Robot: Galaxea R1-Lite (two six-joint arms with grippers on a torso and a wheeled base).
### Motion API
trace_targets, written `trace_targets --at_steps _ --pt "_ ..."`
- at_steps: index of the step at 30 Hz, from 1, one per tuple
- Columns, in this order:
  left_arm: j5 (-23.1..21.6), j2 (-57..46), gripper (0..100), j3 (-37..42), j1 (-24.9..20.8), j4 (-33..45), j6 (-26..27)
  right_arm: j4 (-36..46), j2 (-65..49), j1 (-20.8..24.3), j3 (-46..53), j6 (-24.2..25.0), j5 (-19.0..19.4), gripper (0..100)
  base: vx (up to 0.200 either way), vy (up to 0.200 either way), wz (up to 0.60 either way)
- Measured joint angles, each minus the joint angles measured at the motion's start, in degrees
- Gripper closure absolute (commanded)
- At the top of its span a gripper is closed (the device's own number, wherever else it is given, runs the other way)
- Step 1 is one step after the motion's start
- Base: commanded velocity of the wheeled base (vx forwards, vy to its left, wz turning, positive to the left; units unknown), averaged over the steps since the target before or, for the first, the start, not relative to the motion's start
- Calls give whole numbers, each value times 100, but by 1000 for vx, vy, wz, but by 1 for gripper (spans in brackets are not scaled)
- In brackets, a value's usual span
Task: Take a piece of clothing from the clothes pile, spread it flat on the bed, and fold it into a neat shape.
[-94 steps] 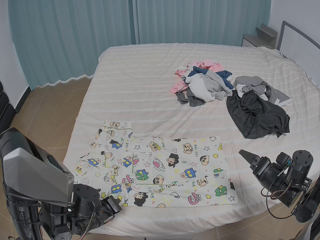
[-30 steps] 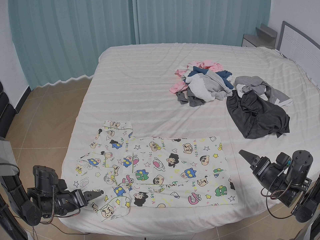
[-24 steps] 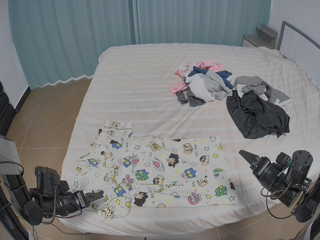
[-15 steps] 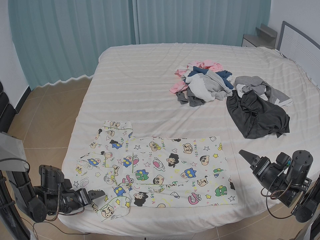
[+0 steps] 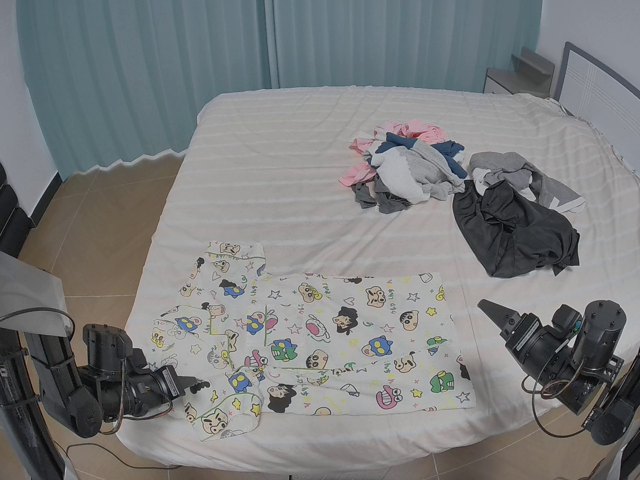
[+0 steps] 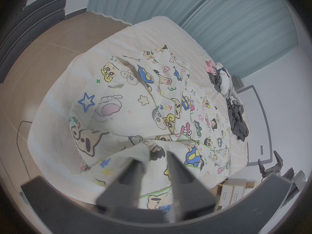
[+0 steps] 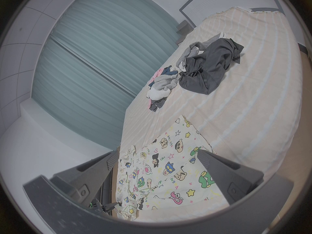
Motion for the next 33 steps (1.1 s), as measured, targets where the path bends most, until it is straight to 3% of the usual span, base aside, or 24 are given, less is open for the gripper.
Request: trace_targets --at_steps 6,23,29,33 --pt "0 177 100 39 206 -385 -11 2 0 0 0 -2 -2 0 0 0 0" --pt "-63 -41 100 -91 521 -519 -6 2 0 0 0 -2 0 0 0 0 0" --pt "-728 -265 100 -135 547 -196 -44 2 0 0 0 0 2 0 0 0 0" --pt "-862 -411 100 -315 668 400 -59 2 0 2 0 -2 0 0 0 0 0"
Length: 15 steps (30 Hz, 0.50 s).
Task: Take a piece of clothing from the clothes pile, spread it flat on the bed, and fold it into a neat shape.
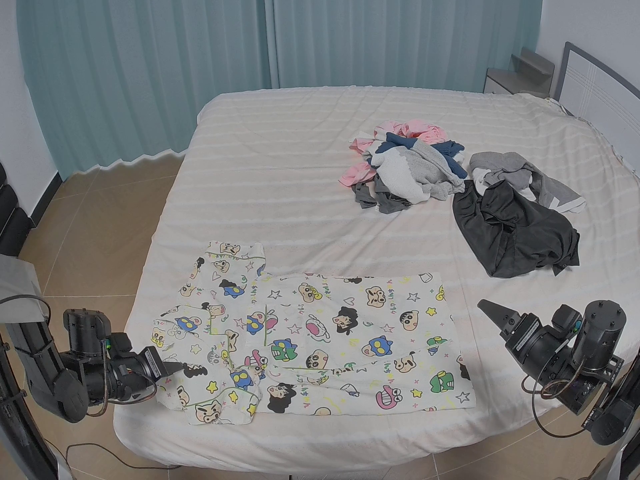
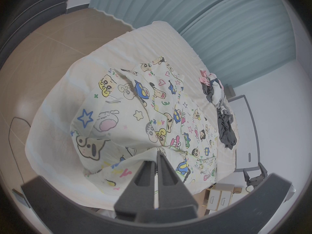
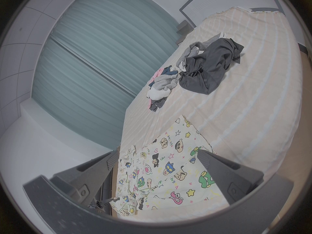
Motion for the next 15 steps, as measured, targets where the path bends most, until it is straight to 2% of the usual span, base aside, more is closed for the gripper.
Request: trace_targets --at_steps 8,15 --pt "-523 -350 100 -634 438 1163 -150 0 5 -2 0 0 0 0 0 0 0" --pt "-651 -608 100 -1147 575 1760 -210 0 35 0 0 6 0 0 0 0 0"
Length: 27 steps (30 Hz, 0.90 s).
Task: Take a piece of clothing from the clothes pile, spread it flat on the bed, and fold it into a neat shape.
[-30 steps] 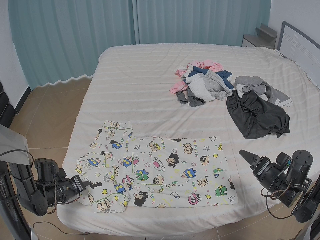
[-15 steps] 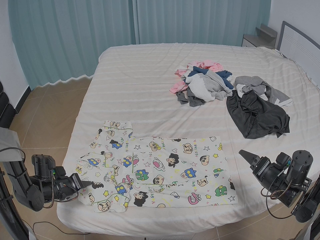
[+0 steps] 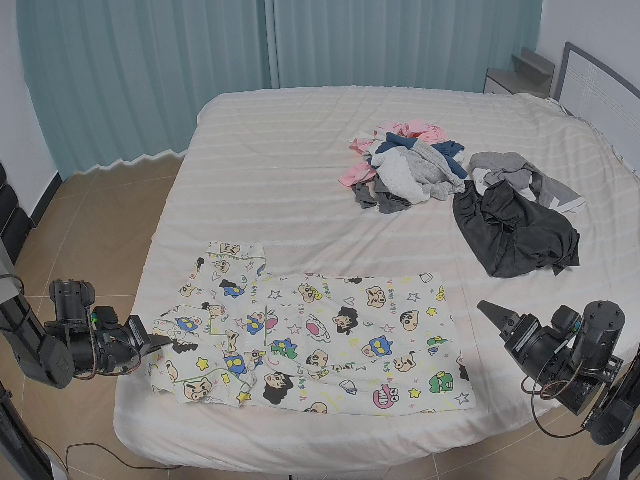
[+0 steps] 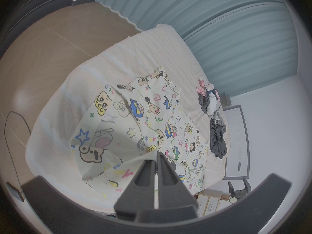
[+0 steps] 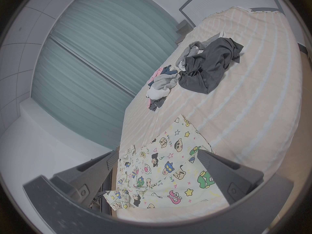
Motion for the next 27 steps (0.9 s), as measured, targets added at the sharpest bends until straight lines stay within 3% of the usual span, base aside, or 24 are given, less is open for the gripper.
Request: trace_targets --at_steps 15,16,27 --pt "-11 455 100 -556 23 438 112 -2 50 -17 0 0 -13 0 0 0 0" --pt "-11 505 0 -557 23 451 152 -2 63 -20 0 2 -17 0 0 0 0" --pt "57 725 0 -556 21 416 207 -2 111 -155 0 2 -24 0 0 0 0"
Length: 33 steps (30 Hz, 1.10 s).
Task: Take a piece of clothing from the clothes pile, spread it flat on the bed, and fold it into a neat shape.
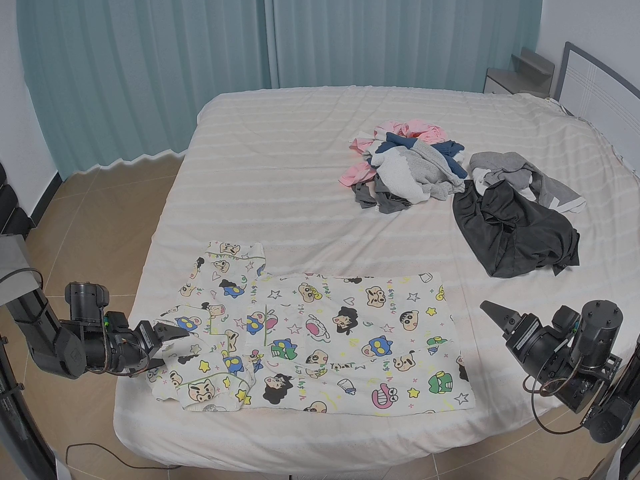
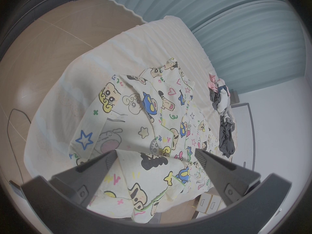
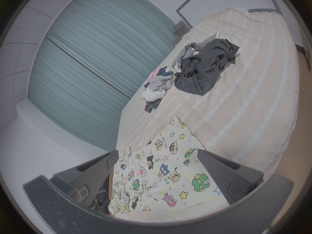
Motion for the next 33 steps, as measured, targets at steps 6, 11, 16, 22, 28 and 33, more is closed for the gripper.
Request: trace_targets --at_steps 6,11,16,22,28,33 --pt "32 -157 0 24 88 -90 -57 2 -17 -123 0 -79 10 0 0 0 0" --pt "-4 -306 0 29 195 -154 -422 2 -28 -138 0 -184 16 0 120 0 0" --pt "-215 -546 0 116 335 -241 -522 2 -30 -149 -33 -408 122 0 200 0 0" --pt "-241 -745 0 195 416 -304 -500 5 2 -245 -199 -575 372 0 200 0 0" --pt "-204 -866 0 252 449 -521 -484 5 178 -355 -330 -617 544 0 33 0 0" --pt "-167 -907 0 316 443 -842 -457 10 484 -542 -540 -628 739 0 0 0 0"
